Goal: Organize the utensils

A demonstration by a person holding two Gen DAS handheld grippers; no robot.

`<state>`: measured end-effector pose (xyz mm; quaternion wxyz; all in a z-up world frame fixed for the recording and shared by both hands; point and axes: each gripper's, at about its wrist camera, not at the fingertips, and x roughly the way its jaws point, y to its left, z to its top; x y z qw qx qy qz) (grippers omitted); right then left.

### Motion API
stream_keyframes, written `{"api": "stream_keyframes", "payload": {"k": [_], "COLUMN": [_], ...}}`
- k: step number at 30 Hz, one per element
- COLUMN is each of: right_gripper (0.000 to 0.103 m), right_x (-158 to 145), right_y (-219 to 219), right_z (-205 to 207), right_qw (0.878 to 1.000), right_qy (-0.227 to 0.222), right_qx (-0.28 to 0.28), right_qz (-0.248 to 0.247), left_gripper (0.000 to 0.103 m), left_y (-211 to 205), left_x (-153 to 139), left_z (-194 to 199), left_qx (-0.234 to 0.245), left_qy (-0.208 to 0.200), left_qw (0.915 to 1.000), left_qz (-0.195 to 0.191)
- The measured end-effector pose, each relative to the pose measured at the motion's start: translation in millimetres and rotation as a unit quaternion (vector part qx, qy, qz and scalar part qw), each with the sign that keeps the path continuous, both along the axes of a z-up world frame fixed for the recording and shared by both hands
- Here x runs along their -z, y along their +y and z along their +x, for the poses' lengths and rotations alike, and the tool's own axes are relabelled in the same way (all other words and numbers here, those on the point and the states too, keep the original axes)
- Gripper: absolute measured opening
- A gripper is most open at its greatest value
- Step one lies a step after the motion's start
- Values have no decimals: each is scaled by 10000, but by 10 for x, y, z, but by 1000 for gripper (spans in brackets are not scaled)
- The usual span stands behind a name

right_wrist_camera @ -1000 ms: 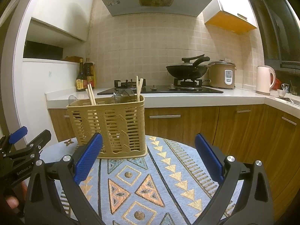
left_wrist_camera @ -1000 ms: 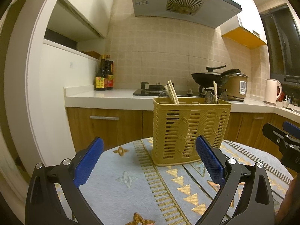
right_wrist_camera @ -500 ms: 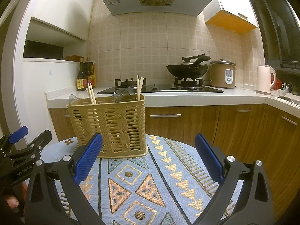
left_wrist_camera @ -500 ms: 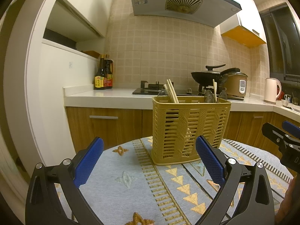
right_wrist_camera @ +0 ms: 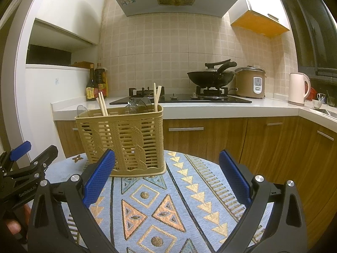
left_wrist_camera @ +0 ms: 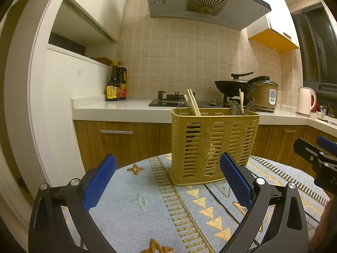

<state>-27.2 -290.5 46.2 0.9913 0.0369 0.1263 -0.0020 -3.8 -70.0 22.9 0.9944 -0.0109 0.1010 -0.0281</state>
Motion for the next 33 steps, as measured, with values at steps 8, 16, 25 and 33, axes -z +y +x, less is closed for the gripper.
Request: {"api": "stream_keyframes", "payload": {"k": [8, 16, 25, 33], "right_gripper": [94, 94, 94, 95], "right_x": [-3, 5, 12, 16], "right_y": [2, 0, 13, 24], "right_z": [2, 7, 18, 37], "right_qw": [10000, 10000, 10000, 9999], "right_qy": [13, 44, 56, 74], "right_qx": [-4, -5, -30, -45], "right_qz": [-8, 10, -37, -62], "left_gripper": [95, 95, 95, 95], "left_y": [7, 21, 27, 30], "left_x": [-3, -4, 3, 5], "left_z": [7, 22, 28, 2], "left_qx": [-5, -8, -22, -34], "left_qy": [8, 17, 28, -91], "left_qw": [10000, 10000, 10000, 9999], "left_qz": [6, -7, 9, 52]}}
